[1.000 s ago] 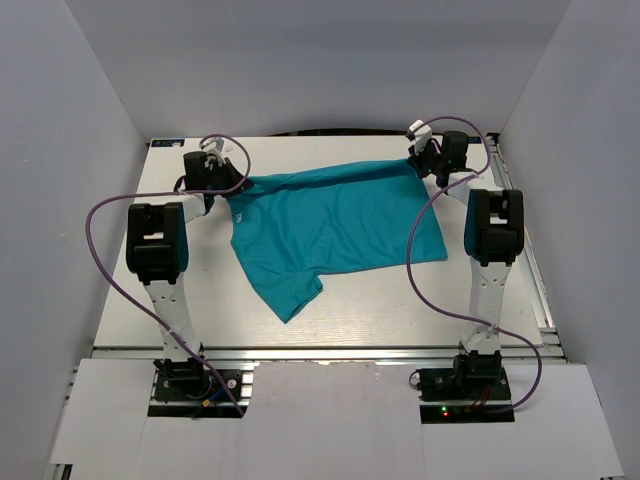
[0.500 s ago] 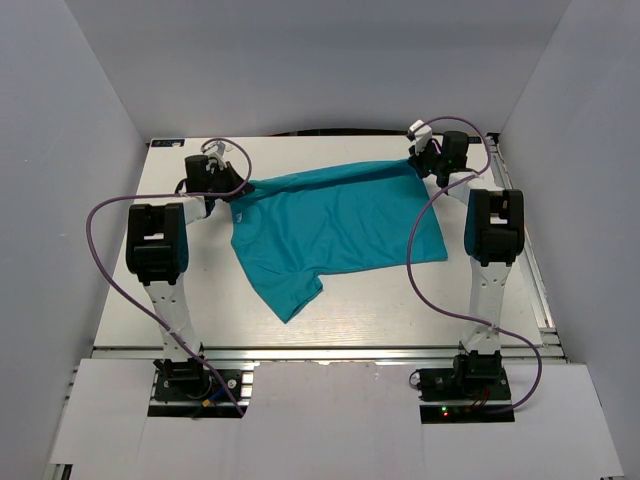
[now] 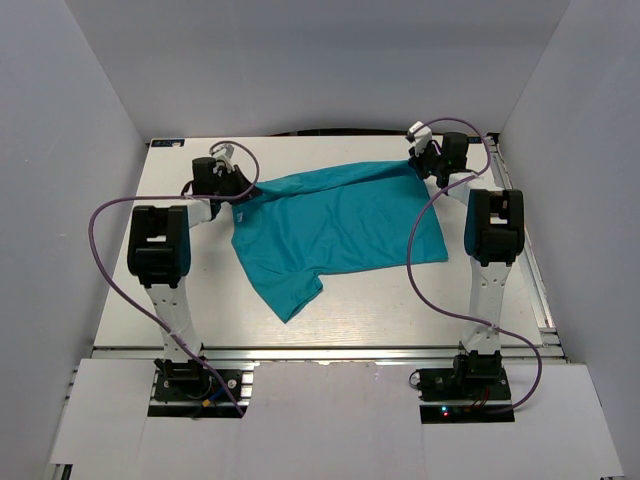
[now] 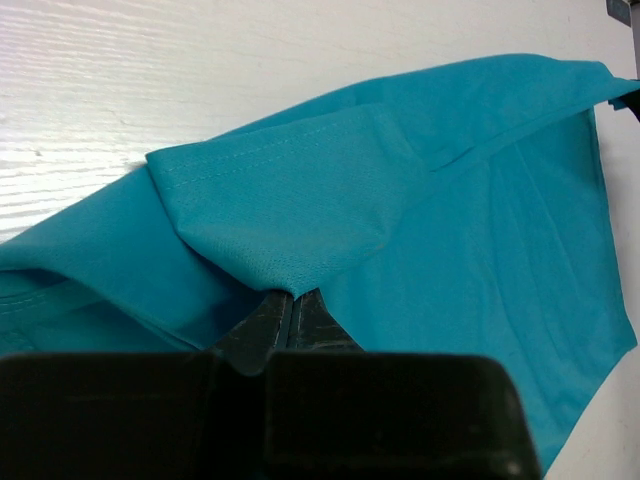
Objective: Fold and stack the t-shirts
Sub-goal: Fold the flattened T-shirt at the center of the board.
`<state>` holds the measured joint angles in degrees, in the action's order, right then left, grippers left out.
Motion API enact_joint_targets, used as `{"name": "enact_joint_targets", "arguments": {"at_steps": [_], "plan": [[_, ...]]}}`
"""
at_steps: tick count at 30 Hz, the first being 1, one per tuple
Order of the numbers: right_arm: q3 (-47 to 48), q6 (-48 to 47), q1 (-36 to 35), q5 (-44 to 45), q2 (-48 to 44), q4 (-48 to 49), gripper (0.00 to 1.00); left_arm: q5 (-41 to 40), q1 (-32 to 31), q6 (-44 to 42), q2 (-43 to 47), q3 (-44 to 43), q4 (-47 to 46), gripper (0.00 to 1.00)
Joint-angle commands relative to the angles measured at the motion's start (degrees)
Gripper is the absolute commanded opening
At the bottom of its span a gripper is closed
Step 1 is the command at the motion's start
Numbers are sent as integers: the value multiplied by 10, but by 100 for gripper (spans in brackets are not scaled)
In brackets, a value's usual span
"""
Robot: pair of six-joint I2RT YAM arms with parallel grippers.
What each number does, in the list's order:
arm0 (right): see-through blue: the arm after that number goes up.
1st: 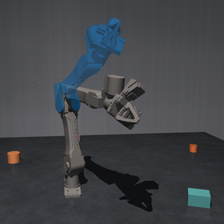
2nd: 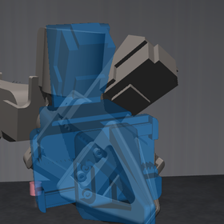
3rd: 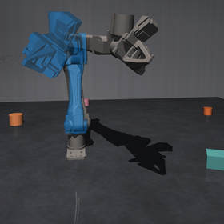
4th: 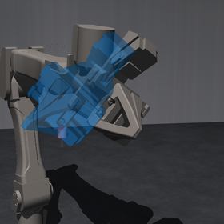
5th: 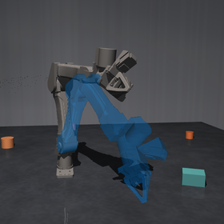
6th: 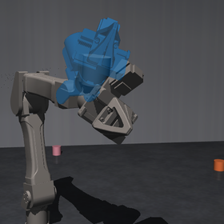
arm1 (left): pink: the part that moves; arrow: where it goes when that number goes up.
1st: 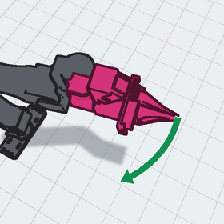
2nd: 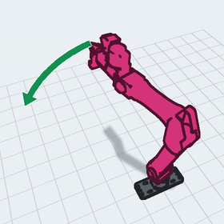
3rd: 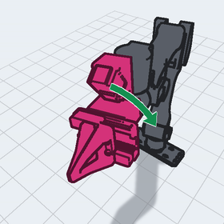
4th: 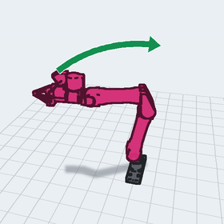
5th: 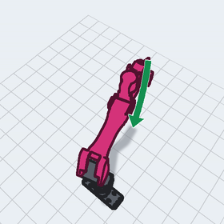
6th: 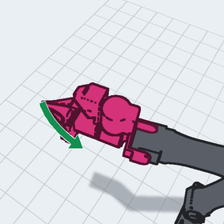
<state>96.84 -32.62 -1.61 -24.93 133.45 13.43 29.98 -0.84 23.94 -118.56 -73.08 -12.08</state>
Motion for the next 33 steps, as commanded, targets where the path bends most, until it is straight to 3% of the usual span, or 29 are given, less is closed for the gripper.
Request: {"name": "enact_joint_targets", "arguments": {"at_steps": [1, 9, 12, 16, 17, 19, 20, 24, 27, 33], "plan": [[-4, -9, 4, 3, -28, 9, 0, 11, -4, -9, 57, 8, -6, 0], [-9, -15, 4, 1, -31, 6, 0, 6, -6, -9, 63, 22, -2, 1], [-14, -19, 4, 3, -35, 6, 5, 3, -6, -7, 67, 25, 1, 9], [-19, -21, 8, 2, -41, 5, 16, -1, -6, -7, 75, 31, 9, 31], [-20, -21, 10, 1, -42, 5, 19, -1, -6, -6, 75, 34, 13, 41], [-23, -21, 10, -1, -45, 5, 31, -2, -6, -8, 76, 34, 22, 48], [-24, -21, 10, -2, -46, 5, 35, -2, -6, -7, 77, 34, 25, 58], [-35, -20, 10, -12, -61, 5, 45, -9, -6, -7, 86, 42, 28, 75], [-46, -13, 30, -17, -75, 11, 52, -7, -6, -6, 98, 43, 30, 77], [-62, 8, 54, -36, -113, 10, 54, -4, -2, -23, 155, 48, 71, 78]]}}
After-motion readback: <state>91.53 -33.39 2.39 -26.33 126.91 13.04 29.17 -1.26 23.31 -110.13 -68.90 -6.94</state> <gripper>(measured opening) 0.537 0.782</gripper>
